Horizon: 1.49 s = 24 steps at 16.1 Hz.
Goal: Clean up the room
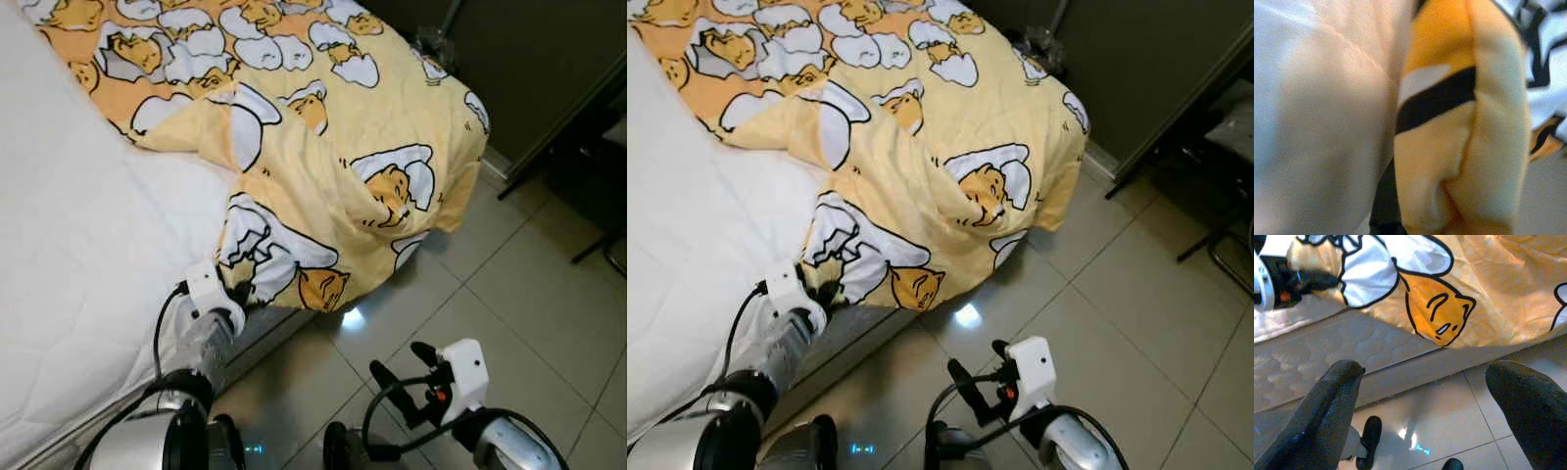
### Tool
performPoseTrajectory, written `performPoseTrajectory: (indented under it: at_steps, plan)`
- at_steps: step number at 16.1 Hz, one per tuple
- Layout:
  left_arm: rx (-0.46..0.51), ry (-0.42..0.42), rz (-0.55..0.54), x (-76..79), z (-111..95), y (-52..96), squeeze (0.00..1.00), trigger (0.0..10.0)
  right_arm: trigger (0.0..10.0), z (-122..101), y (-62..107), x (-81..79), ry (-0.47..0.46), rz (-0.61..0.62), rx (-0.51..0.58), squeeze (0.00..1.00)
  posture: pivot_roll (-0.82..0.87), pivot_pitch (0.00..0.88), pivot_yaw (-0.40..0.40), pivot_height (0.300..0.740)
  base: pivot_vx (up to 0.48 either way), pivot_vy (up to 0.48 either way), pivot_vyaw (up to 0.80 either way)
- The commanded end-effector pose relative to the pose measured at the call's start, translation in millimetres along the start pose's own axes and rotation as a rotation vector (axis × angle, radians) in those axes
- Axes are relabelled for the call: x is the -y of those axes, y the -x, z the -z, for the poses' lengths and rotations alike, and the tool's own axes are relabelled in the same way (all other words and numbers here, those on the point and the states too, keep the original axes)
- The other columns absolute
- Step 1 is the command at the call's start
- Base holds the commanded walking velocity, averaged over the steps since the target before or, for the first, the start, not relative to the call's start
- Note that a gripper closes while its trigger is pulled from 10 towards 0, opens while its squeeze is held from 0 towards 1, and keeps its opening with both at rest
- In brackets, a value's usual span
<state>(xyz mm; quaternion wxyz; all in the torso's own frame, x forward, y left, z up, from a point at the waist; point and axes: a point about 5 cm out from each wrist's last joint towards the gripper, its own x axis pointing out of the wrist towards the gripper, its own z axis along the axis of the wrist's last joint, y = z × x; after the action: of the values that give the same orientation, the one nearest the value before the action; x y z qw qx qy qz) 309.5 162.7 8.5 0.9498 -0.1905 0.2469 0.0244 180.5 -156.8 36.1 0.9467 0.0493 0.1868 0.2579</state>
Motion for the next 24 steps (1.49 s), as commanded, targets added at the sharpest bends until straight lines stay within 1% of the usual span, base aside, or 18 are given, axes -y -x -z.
performPoseTrajectory:
  at_steps: [1, 2, 3, 4, 5, 6, 7, 8, 9, 12, 14, 16, 17, 18, 20, 21, 22, 24]
  plan:
    - [-0.059, -0.085, -0.017, -8.6, 17, 5.4, 0.0, 0.0, 10.0, 4, 0.7, 2.6, 0.003, 0.015, -0.013, 0.04, -0.13, 0.158, -0.109, 0.74, 0.0, 0.0, 0.0]
    - [-0.06, -0.127, 0.001, -8.9, 17, 6.1, 0.0, 0.0, 10.0, 3, -1.2, 2.6, 0.003, 0.014, -0.009, 0.04, -0.13, 0.154, -0.103, 0.74, 0.0, 0.0, 0.0]
    - [-0.054, -0.202, 0.033, -10.6, 16, 7.1, 0.0, 0.0, 10.0, 0, -2.8, 2.2, 0.009, 0.006, -0.001, 0.04, -0.12, 0.149, -0.098, 0.74, 0.0, 0.0, 0.0]
    - [-0.041, -0.305, 0.074, -15.6, 11, 9.0, 0.0, 0.0, 10.0, -4, -4.1, 1.4, 0.018, -0.013, 0.008, 0.04, -0.11, 0.141, -0.093, 0.74, 0.0, 0.0, 0.0]
    - [-0.034, -0.374, 0.096, -26.4, 6, 12.0, 0.0, 0.0, 10.0, -8, -5.8, 2.0, 0.026, -0.028, 0.017, 0.04, -0.11, 0.133, -0.086, 0.74, 0.0, 0.0, 0.0]
    - [-0.037, -0.395, 0.097, -31.3, 4, 13.2, 0.0, 0.0, 10.0, -9, -8.0, 3.4, 0.029, -0.029, 0.02, 0.04, -0.1, 0.126, -0.081, 0.74, 0.0, 0.0, 0.0]
    - [-0.029, -0.447, 0.114, -35.7, 1, 15.2, 0.0, 0.0, 10.0, -11, -10.3, 5.6, 0.032, -0.022, 0.027, 0.04, -0.09, 0.121, -0.078, 0.74, 0.0, 0.0, 0.0]
    - [-0.011, -0.48, 0.133, -38.1, -2, 17.0, 0.0, 0.0, 10.0, -12, -13.0, 8.0, 0.036, -0.011, 0.037, 0.04, -0.08, 0.112, -0.077, 0.74, 0.0, 0.0, 0.0]
    - [-0.003, -0.494, 0.151, -37.8, -3, 17.6, 0.0, 0.0, 10.0, -13, -14.2, 8.7, 0.036, -0.009, 0.04, 0.04, -0.08, 0.111, -0.077, 0.74, 0.0, 0.0, 0.0]
    - [0.054, -0.563, 0.34, -29.5, -9, 23.9, 0.0, 0.0, 10.0, -17, -22.7, 6.6, 0.036, -0.027, 0.054, 0.04, -0.07, 0.092, -0.085, 0.74, 0.0, 0.0, 0.0]
    - [0.069, -0.633, 0.504, -20.0, -13, 29.5, 0.0, 0.0, 10.0, -17, -22.0, 10.2, 0.042, -0.034, 0.051, 0.04, -0.06, 0.087, -0.09, 0.74, 0.0, 0.0, 0.0]
    - [0.068, -0.635, 0.643, -5.1, -11, 32.8, 0.0, 0.0, 10.0, -17, -23.1, 13.8, 0.048, -0.035, 0.049, 0.04, -0.06, 0.082, -0.093, 0.74, 0.0, 0.0, 0.0]
    - [0.067, -0.631, 0.667, -1.9, -11, 33.2, 0.0, 0.0, 10.0, -17, -23.6, 14.1, 0.05, -0.036, 0.049, 0.04, -0.06, 0.079, -0.093, 0.74, 0.0, 0.0, 0.0]
    - [0.062, -0.628, 0.727, 6.3, -9, 34.5, 0.0, 0.0, 10.0, -18, -24.4, 14.8, 0.054, -0.037, 0.05, 0.04, -0.06, 0.076, -0.093, 0.74, 0.0, 0.0, 0.0]
    - [0.045, -0.575, 0.879, 25.0, -8, 40.0, 0.0, 0.0, 10.0, -20, -25.5, 17.3, 0.059, -0.034, 0.054, 0.04, -0.07, 0.069, -0.09, 0.74, 0.0, 0.0, 0.0]
    - [0.024, -0.571, 0.948, 32.0, -6, 43.5, 0.0, 0.0, 10.0, -20, -25.6, 18.4, 0.061, -0.033, 0.055, 0.04, -0.07, 0.068, -0.09, 0.74, 0.0, 0.0, 0.0]
    - [-0.004, -0.591, 1.027, 39.5, -4, 48.2, 0.0, 0.0, 10.0, -20, -26.0, 19.8, 0.063, -0.033, 0.055, 0.04, -0.07, 0.064, -0.09, 0.74, 0.0, 0.0, 0.0]
    - [-0.05, -0.624, 1.108, 45.0, 0, 52.4, 0.0, 0.0, 10.0, -19, -27.5, 21.1, 0.065, -0.035, 0.053, 0.04, -0.07, 0.061, -0.089, 0.74, 0.0, 0.0, 0.0]
